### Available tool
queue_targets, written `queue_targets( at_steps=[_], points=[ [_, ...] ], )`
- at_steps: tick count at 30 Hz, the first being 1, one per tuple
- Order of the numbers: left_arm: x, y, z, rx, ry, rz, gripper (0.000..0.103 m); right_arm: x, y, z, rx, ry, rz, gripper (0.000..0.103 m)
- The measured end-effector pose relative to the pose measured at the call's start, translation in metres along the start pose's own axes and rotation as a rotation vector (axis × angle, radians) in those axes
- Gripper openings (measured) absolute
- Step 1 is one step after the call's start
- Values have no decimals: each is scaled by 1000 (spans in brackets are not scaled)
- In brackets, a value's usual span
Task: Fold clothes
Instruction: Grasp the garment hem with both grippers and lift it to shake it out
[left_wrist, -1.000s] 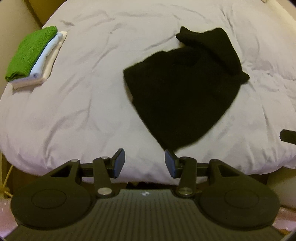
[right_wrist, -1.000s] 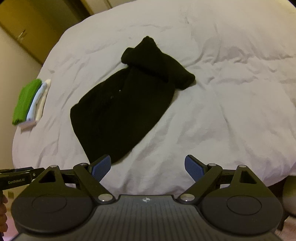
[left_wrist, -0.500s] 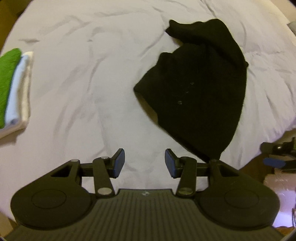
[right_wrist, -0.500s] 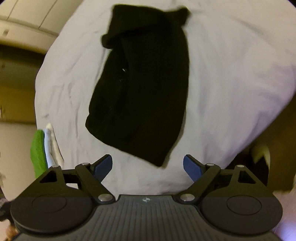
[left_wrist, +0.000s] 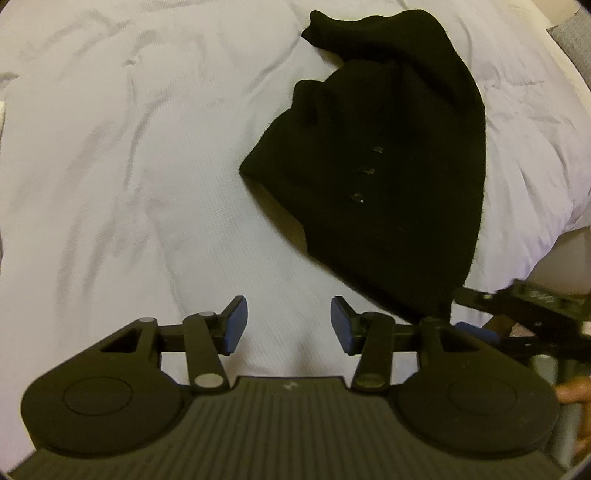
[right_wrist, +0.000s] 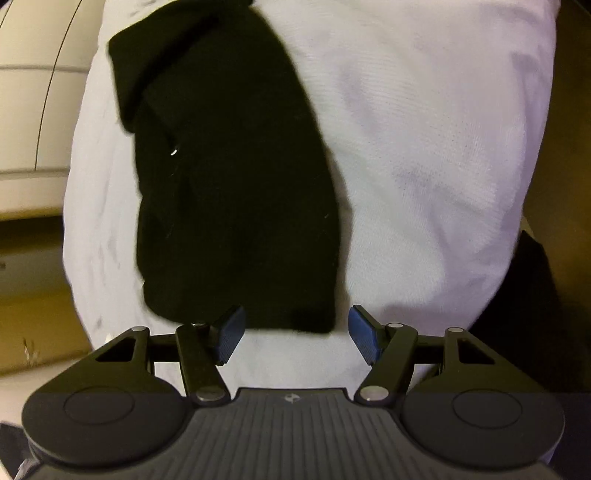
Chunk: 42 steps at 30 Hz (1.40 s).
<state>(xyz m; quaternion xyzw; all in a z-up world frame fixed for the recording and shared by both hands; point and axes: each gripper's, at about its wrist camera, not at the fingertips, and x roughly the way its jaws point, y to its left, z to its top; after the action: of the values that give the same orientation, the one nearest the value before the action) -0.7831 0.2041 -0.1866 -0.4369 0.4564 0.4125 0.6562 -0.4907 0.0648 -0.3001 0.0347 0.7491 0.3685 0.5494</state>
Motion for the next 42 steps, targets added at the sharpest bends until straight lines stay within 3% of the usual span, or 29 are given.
queue_targets(
  at_steps=[3,4,5,7,10,14,17,20,24,30,33,35,36,37,38,39,40,42],
  points=[
    [9,10,6,-44,2,-35,44,28,-11,3,39,-14,1,66],
    [12,14,8,-68,4,-52,45,36,-15,4,59,-13,15,55],
    [15,17,11,-91,5,-70,45,39,-16,4,75,-13,37,32],
    [22,23,16,-137,8,-105,47,39,-16,6,96,-12,100,14],
    [32,32,24,-207,11,-158,51,14,-13,15,89,-53,167,12],
    [46,44,34,-300,17,-228,55,-47,-23,41,130,-209,216,11],
    [58,51,41,-369,26,-283,56,-90,-42,66,185,-379,166,11],
    [76,52,43,-437,49,-343,57,-106,-53,86,216,-449,97,11],
    [99,41,34,-528,65,-432,58,-93,-52,94,215,-425,72,12],
    [122,26,28,-527,-6,-483,58,-81,-62,103,222,-376,57,14],
    [133,18,32,-526,-44,-533,60,-78,-67,110,206,-335,74,24],
    [139,11,32,-519,-52,-540,59,-75,-69,114,192,-317,108,35],
    [141,7,33,-515,-55,-543,58,-73,-70,115,186,-310,130,47],
    [144,3,33,-511,-58,-546,47,-70,-70,113,179,-302,151,50],
    [142,1,32,-507,-61,-538,28,-67,-70,111,159,-289,159,50],
    [140,-1,31,-504,-65,-528,24,-63,-68,110,129,-276,154,49],
    [137,-3,29,-500,-68,-519,11,-59,-65,110,99,-258,145,44],
    [123,-8,28,-494,-95,-500,10,-55,-60,110,41,-203,127,26]
  ],
)
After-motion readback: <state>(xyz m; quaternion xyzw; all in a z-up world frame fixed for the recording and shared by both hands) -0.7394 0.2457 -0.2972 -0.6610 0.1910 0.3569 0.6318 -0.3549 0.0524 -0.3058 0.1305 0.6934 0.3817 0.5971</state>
